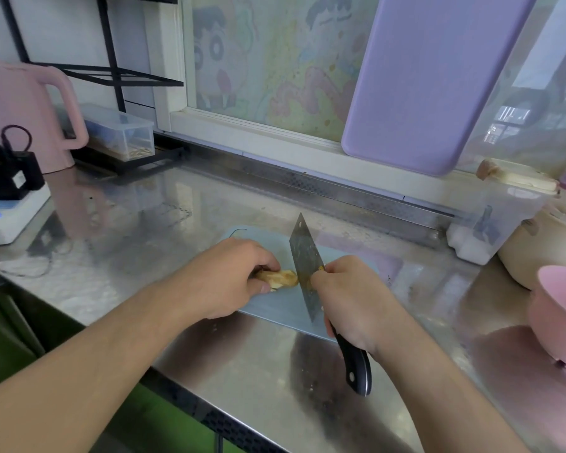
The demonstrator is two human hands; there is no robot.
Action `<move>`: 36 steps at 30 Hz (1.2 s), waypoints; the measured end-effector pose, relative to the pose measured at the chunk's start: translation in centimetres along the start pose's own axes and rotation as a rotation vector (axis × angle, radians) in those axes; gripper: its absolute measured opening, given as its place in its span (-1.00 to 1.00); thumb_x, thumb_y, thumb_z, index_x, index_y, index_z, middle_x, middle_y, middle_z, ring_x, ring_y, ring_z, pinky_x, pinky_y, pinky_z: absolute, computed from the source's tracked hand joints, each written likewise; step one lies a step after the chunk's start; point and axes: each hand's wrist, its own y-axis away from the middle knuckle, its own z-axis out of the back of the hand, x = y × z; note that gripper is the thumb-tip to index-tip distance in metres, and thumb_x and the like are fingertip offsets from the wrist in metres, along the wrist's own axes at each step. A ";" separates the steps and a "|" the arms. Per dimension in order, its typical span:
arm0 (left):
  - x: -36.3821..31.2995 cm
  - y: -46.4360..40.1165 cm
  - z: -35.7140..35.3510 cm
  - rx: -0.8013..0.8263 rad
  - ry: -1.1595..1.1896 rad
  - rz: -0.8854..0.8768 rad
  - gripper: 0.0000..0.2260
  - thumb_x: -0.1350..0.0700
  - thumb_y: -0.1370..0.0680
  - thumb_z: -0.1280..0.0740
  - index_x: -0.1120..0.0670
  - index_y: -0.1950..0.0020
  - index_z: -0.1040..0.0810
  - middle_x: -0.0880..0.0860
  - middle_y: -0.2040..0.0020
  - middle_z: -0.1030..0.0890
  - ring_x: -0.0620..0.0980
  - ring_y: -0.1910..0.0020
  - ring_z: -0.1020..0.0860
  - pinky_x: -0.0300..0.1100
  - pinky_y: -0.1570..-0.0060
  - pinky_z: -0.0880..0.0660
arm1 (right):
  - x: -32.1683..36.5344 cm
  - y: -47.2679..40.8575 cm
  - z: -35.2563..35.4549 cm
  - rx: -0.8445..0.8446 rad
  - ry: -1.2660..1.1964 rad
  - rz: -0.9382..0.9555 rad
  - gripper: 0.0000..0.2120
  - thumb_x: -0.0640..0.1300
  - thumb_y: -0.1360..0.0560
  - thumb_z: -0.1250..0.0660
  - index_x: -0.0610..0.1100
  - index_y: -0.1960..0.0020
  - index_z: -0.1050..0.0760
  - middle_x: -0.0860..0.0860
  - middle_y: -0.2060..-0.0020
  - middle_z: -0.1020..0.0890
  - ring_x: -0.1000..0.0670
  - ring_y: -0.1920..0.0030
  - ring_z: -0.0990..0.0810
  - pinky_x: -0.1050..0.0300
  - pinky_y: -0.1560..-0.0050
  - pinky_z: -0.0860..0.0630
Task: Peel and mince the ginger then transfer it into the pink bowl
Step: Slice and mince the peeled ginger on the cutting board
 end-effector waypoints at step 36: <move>-0.9 1.7 -3.5 -0.346 0.105 -0.088 -0.88 0.07 -0.62 -0.39 -0.12 -0.06 -0.71 -0.21 0.00 -0.66 -0.18 -0.01 -0.58 -0.23 -0.03 -0.49 | 2.0 1.2 0.6 0.072 0.201 0.066 -0.64 -0.17 -0.69 -0.13 -0.09 0.29 -0.28 -0.14 0.21 -0.51 -0.14 0.17 -0.50 -0.09 0.04 -0.57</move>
